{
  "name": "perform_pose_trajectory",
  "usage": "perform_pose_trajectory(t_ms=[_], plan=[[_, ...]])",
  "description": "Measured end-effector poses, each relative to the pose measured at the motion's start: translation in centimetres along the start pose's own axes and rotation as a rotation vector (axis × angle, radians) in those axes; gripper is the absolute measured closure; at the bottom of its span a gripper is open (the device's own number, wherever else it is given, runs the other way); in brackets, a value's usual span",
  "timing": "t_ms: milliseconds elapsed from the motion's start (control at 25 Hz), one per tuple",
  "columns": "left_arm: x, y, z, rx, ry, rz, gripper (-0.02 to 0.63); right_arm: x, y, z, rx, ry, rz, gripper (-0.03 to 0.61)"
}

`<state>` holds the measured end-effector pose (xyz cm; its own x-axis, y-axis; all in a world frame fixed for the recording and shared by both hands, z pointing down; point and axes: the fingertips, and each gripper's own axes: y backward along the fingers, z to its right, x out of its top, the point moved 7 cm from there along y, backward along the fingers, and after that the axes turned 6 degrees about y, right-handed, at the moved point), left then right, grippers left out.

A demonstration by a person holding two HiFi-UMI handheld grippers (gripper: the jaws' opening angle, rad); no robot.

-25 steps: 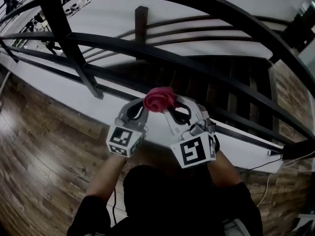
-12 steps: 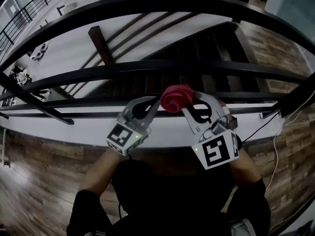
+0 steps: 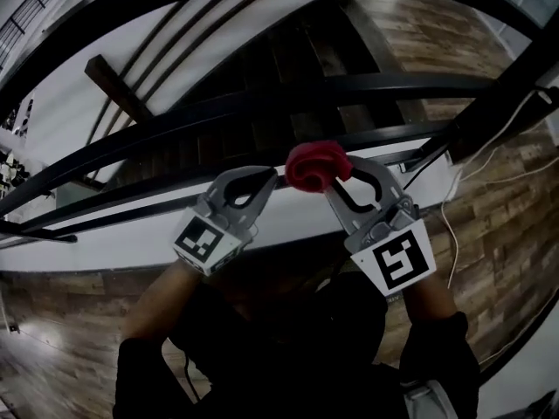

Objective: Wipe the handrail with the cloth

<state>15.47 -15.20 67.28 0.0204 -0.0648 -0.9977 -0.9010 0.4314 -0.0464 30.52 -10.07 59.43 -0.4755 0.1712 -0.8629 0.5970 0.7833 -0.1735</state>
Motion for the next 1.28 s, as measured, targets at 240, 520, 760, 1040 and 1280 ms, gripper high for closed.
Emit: perform_pose_trajectory(t_ms=[240, 520, 760, 1040, 1280], plan=[[0.5, -5.3, 3.1, -0.092, 0.005, -0.036, 0.614, 0.7, 5.2, 6.3, -0.133, 0.152, -0.17, 0.538], [-0.2, -11.0, 5.5, -0.189, 0.073, -0.036, 0.614, -3.2, 8.1, 7.3, -0.104, 0.258, -0.299, 0.538], [-4.4, -12.3, 5.9, -0.182, 0.019, -0.109, 0.614, -10.4, 6.9, 5.0, -0.112, 0.162, -0.232, 0.538], [-8.9, -15.6, 7.4, -0.172, 0.088, -0.166, 0.614, -19.2, 5.4, 4.9, -0.284, 0.181, -0.36, 0.538], [-9.8, -19.0, 8.5, -0.186, 0.148, -0.12, 0.614, -22.5, 6.4, 6.8, -0.418, 0.186, -0.48, 0.538]])
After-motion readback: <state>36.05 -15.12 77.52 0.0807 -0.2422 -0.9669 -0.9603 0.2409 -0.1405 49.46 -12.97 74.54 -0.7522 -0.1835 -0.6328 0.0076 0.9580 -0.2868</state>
